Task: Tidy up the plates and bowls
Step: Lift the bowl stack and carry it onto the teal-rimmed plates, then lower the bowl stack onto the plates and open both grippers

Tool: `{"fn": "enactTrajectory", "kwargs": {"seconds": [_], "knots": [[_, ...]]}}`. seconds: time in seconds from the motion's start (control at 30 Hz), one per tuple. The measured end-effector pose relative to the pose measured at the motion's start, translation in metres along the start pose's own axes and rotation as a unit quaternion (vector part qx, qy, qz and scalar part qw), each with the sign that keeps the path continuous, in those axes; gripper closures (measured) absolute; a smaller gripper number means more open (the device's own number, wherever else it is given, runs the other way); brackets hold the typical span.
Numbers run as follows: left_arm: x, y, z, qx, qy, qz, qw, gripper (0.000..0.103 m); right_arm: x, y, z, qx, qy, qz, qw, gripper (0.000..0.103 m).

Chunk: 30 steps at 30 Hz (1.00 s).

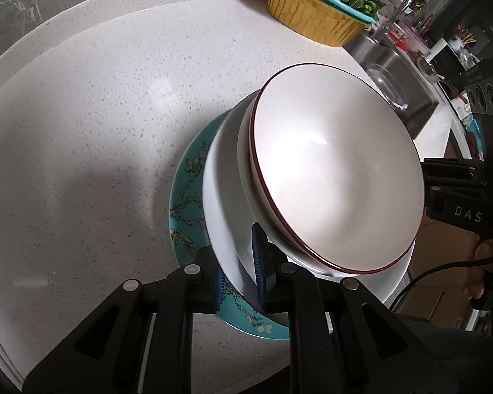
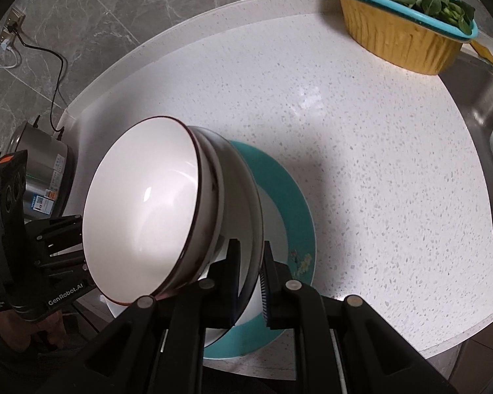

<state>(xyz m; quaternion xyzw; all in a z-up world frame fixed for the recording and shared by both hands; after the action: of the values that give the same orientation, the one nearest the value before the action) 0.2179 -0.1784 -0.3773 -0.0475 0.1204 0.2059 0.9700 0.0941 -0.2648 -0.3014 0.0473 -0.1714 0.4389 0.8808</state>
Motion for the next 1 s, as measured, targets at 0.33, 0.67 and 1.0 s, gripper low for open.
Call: {"fn": "enactTrajectory", "kwargs": {"seconds": [0.33,0.67,1.0], "knots": [[0.007,-0.002,-0.01,0.0,-0.002,0.002,1.0,0.09,-0.001,0.006,-0.012,0.002,0.005,0.001,1.0,0.09],[0.009,-0.004,-0.012,-0.006,-0.004,0.001,1.0,0.09,0.001,0.011,-0.016,-0.006,0.009,0.006,1.0,0.089],[0.026,-0.001,0.019,-0.061,-0.004,0.028,0.9977,0.064,-0.001,0.018,-0.004,-0.024,0.019,-0.011,0.999,0.071]]}}
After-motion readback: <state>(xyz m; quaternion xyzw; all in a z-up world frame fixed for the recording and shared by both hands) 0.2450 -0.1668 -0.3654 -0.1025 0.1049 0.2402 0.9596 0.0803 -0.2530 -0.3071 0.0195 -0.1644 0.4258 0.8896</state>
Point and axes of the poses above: each gripper's, at about its wrist camera, not at the fingertips, and z roughly against the way its jaws point, x to its left, y to its underside, the point moved 8 cm from there along -z, roughly the way its jaws point, and after that the axes turned 14 degrees about x, right-handed, at the moved point
